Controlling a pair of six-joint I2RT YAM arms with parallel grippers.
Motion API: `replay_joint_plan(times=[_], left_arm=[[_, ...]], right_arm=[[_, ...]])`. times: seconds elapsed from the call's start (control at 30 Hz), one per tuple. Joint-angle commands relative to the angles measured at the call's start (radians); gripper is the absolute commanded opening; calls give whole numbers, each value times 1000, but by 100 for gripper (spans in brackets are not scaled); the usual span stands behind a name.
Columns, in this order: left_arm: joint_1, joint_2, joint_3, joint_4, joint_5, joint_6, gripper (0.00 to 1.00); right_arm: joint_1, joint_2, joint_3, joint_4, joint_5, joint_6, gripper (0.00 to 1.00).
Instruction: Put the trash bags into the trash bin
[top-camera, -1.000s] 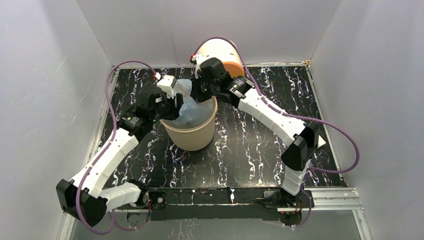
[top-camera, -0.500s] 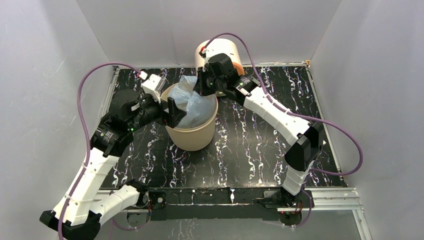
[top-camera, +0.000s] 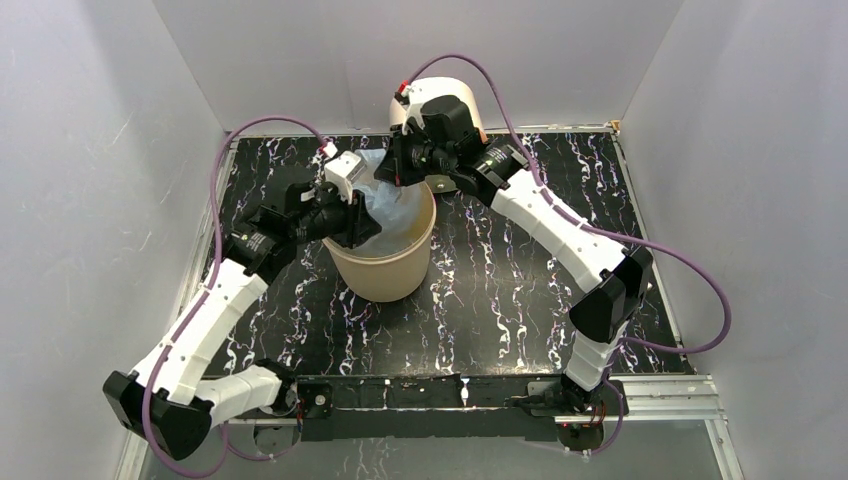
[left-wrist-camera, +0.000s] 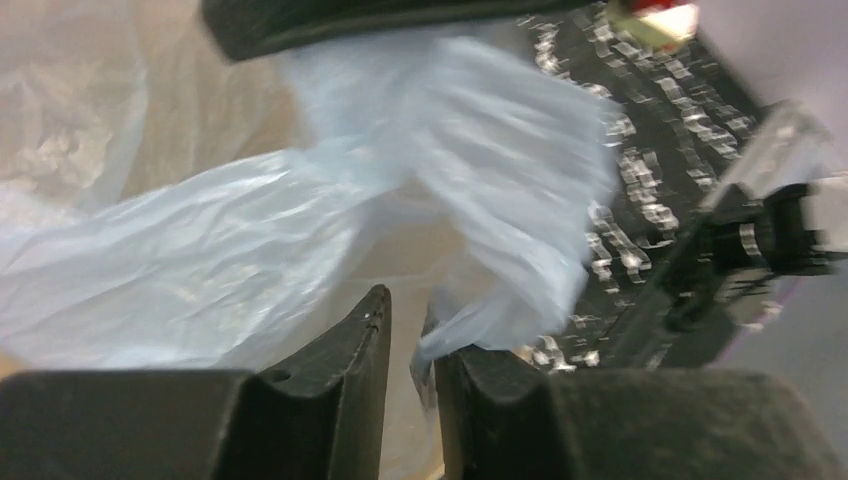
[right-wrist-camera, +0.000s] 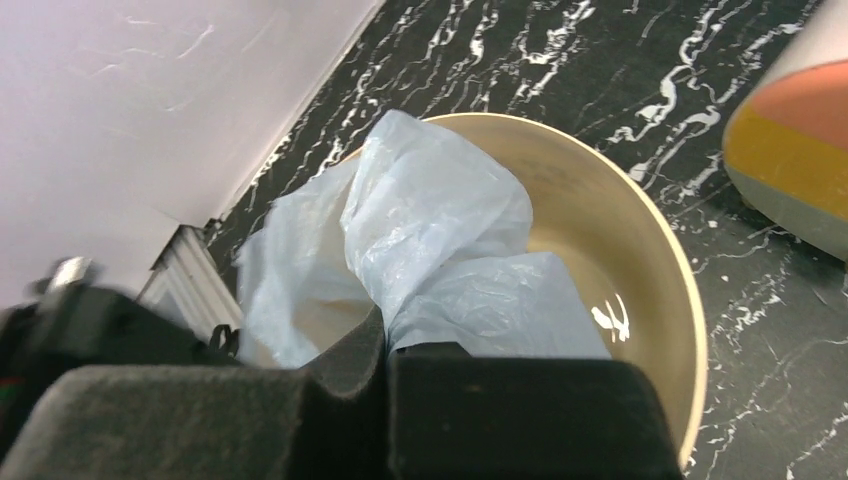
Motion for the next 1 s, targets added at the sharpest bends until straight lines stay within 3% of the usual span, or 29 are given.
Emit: replay_joint_plan(times=[0.0,0.17,0.37,0.47,0.63,0.77,0.97], left_arm=[[1,7,-66,57,-235,-1,16],[1,49,-105,120,-290,-32,11],[0,114,-110,155,-93,-55,21],[1,75,-123,190,-37,-75,40],[2,-44,-134,184,-70,-82,71],[3,-77,-78,66,-104,-60,74],[3,-140,-42,-8,-126,-39,78]], right_arm=[[3,-58,70,29,-93,7,0],[3,-101,60,-9,-53,-20,0],[2,-145,-63,-12,-23,-31,0],[1,-131,-85,-35,9,-41,0],[2,-100,-88,-47,-22,-44,0],[2,-74,-65,-61,-86,-65,0],[1,-58,-52,-79,-55,-66,0]])
